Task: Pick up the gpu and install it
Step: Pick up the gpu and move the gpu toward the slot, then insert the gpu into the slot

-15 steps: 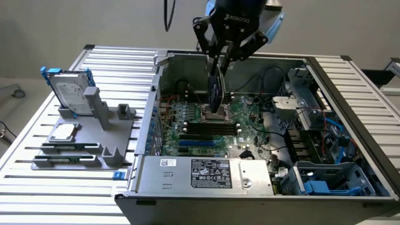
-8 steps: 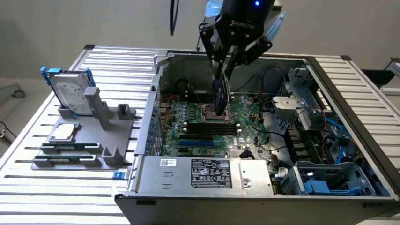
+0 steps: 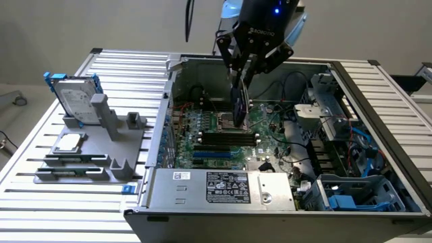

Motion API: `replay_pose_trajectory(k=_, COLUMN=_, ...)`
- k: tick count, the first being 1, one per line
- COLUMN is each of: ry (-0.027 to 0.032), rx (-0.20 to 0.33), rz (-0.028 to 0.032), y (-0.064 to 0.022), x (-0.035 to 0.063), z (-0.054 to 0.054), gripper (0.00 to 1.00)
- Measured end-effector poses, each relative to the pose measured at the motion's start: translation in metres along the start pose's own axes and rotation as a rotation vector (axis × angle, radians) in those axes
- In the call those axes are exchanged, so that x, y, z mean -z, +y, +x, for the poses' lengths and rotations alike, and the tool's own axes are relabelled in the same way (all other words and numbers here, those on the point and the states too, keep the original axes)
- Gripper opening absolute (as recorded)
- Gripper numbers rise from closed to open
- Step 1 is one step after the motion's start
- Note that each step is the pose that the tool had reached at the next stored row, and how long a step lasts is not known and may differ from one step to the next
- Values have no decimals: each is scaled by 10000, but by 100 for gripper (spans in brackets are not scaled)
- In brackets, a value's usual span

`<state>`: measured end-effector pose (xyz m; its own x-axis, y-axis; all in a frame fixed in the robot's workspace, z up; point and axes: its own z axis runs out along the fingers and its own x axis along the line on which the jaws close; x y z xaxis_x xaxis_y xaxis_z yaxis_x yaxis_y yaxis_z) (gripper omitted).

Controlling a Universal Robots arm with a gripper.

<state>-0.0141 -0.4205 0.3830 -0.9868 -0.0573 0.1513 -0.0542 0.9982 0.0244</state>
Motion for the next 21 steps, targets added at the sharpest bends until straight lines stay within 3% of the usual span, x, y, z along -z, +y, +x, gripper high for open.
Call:
replay_pose_trajectory(k=16, ry=-10, rx=0, rz=-6, y=-4, x=-23, z=-3, gripper=26)
replay_pose_trajectory(k=18, ry=-45, rx=27, rz=-9, y=-4, x=-41, z=5, gripper=26)
replay_pose_trajectory(k=21, ry=-82, rx=493, rz=46, y=-4, x=-62, z=3, gripper=26)
